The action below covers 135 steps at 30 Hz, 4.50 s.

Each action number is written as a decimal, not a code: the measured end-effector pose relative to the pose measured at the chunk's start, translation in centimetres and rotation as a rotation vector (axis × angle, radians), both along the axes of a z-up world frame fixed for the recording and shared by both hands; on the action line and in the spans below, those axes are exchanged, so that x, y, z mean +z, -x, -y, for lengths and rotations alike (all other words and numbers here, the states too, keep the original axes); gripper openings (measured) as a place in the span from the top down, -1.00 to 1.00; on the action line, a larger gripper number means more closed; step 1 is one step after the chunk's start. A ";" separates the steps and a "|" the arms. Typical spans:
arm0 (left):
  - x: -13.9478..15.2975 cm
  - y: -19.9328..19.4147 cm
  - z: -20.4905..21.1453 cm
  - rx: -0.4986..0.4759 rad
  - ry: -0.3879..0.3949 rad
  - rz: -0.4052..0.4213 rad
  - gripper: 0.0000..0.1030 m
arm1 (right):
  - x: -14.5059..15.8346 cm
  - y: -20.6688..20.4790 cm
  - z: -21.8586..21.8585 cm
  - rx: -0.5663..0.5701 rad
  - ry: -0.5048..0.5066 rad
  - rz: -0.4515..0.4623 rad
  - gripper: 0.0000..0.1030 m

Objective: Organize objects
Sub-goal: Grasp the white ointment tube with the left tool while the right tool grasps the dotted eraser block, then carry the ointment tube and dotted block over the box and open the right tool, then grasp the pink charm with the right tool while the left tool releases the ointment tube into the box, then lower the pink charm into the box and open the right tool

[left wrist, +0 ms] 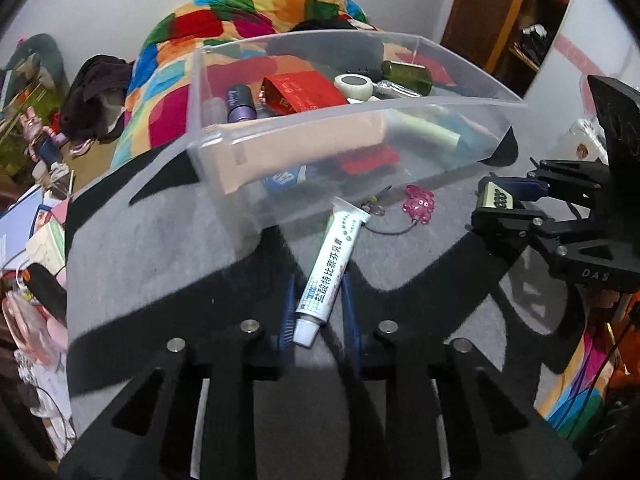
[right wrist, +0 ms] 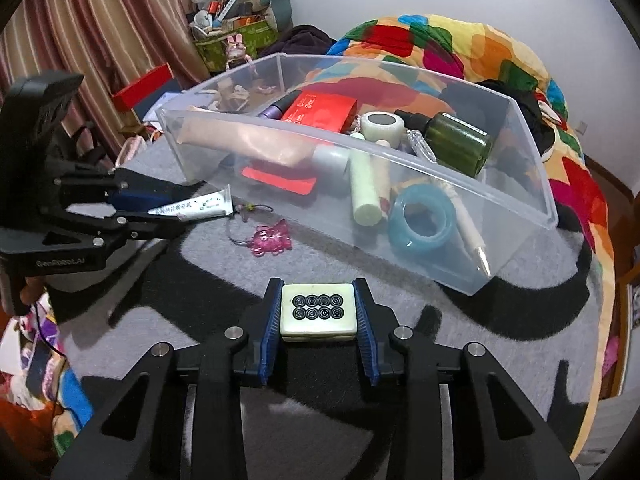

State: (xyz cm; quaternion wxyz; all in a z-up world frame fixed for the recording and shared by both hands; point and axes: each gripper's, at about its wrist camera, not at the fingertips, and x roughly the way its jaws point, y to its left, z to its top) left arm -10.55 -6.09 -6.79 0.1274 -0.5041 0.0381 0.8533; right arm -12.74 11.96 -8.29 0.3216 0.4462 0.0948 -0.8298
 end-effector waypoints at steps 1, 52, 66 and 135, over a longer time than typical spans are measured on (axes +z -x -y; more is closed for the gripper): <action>0.1 -0.3 0.0 0.009 -0.001 -0.006 0.63 | 0.1 -0.1 -0.1 -0.002 0.006 -0.001 0.40; 5.0 6.4 0.4 0.201 -0.132 -0.145 0.71 | 6.8 0.3 0.9 -0.072 0.094 -0.126 0.38; 6.2 4.5 -0.7 0.160 -0.108 -0.203 0.56 | 0.4 1.4 5.6 -0.004 -0.065 -0.014 0.38; 7.8 -3.0 -2.6 0.268 -0.094 -0.415 -0.85 | 7.5 0.6 -2.0 -0.188 0.146 -0.129 0.05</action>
